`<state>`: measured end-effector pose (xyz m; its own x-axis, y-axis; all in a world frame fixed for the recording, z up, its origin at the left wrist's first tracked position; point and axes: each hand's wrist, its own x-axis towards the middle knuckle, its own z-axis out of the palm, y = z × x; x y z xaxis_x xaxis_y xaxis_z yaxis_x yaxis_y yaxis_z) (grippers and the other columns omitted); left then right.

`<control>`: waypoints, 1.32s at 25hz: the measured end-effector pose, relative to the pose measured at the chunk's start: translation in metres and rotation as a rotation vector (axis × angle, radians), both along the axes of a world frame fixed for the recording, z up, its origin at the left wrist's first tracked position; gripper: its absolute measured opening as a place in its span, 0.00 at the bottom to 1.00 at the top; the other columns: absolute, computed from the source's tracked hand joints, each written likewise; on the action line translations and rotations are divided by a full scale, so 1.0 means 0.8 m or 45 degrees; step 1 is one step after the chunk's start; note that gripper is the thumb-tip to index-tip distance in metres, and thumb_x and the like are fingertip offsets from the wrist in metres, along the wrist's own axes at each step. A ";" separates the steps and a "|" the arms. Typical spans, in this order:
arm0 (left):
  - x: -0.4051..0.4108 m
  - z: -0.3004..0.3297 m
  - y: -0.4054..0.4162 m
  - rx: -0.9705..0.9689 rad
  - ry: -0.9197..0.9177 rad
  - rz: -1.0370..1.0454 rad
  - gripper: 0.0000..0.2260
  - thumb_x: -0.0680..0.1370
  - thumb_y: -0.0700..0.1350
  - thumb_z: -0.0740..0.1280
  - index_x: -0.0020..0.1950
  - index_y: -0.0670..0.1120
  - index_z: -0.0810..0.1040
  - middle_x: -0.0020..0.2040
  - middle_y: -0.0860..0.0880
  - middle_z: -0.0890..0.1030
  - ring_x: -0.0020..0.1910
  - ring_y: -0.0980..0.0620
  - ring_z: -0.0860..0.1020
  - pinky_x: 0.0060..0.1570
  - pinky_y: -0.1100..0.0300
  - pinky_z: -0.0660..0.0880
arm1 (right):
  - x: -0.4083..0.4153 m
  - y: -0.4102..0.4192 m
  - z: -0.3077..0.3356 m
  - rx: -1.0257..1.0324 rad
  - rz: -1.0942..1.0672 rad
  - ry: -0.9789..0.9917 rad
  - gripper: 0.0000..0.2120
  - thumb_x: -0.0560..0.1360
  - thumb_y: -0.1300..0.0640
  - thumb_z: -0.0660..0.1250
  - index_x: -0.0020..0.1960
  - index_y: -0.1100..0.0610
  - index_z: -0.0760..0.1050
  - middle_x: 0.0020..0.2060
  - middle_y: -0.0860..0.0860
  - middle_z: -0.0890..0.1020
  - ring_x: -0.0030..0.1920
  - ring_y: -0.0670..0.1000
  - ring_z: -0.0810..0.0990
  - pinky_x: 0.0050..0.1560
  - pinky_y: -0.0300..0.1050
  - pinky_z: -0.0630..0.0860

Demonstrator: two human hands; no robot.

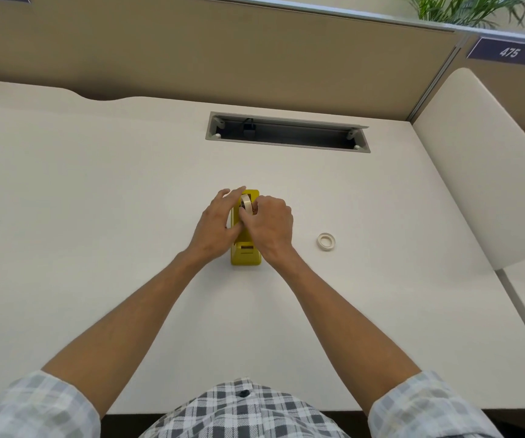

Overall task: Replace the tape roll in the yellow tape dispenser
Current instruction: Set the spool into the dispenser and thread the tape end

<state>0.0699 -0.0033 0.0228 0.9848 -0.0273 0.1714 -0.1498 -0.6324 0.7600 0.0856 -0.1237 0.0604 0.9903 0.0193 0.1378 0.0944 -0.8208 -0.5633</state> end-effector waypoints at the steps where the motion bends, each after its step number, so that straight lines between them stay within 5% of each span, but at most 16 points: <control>1: 0.003 0.002 0.001 0.003 0.010 -0.003 0.25 0.77 0.42 0.65 0.74 0.52 0.65 0.73 0.50 0.68 0.75 0.49 0.62 0.69 0.44 0.66 | 0.002 0.000 0.002 0.011 0.001 0.019 0.14 0.73 0.53 0.66 0.34 0.62 0.76 0.30 0.55 0.79 0.31 0.57 0.75 0.31 0.45 0.68; 10: 0.018 0.007 0.009 0.056 -0.064 -0.048 0.21 0.74 0.40 0.69 0.67 0.48 0.73 0.67 0.50 0.76 0.74 0.48 0.63 0.67 0.43 0.67 | 0.008 0.006 0.007 -0.009 0.025 0.087 0.13 0.72 0.55 0.66 0.32 0.60 0.71 0.28 0.55 0.76 0.29 0.56 0.73 0.29 0.45 0.67; 23: 0.026 0.009 0.014 0.258 -0.088 -0.141 0.17 0.75 0.44 0.68 0.64 0.44 0.75 0.65 0.46 0.73 0.70 0.48 0.66 0.63 0.44 0.68 | 0.017 0.009 0.008 -0.127 0.001 0.101 0.08 0.73 0.55 0.67 0.40 0.59 0.74 0.33 0.52 0.74 0.34 0.54 0.73 0.32 0.44 0.67; 28: 0.026 0.011 0.013 0.287 -0.076 -0.152 0.18 0.73 0.39 0.69 0.64 0.42 0.77 0.64 0.44 0.75 0.70 0.45 0.67 0.64 0.45 0.66 | 0.014 0.008 0.005 -0.070 -0.013 0.101 0.10 0.72 0.55 0.67 0.35 0.57 0.70 0.30 0.51 0.74 0.32 0.55 0.73 0.31 0.44 0.64; 33: 0.025 0.006 0.012 0.266 -0.048 -0.130 0.21 0.72 0.40 0.71 0.65 0.43 0.76 0.66 0.46 0.75 0.74 0.47 0.63 0.68 0.44 0.63 | 0.010 0.004 -0.001 -0.010 0.033 0.067 0.07 0.71 0.56 0.67 0.39 0.59 0.77 0.35 0.53 0.80 0.35 0.56 0.77 0.33 0.45 0.68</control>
<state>0.0898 0.0062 0.0279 0.9682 -0.1649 0.1881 -0.2466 -0.7554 0.6070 0.0932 -0.1204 0.0597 0.9953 0.0461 0.0851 0.0861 -0.8231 -0.5614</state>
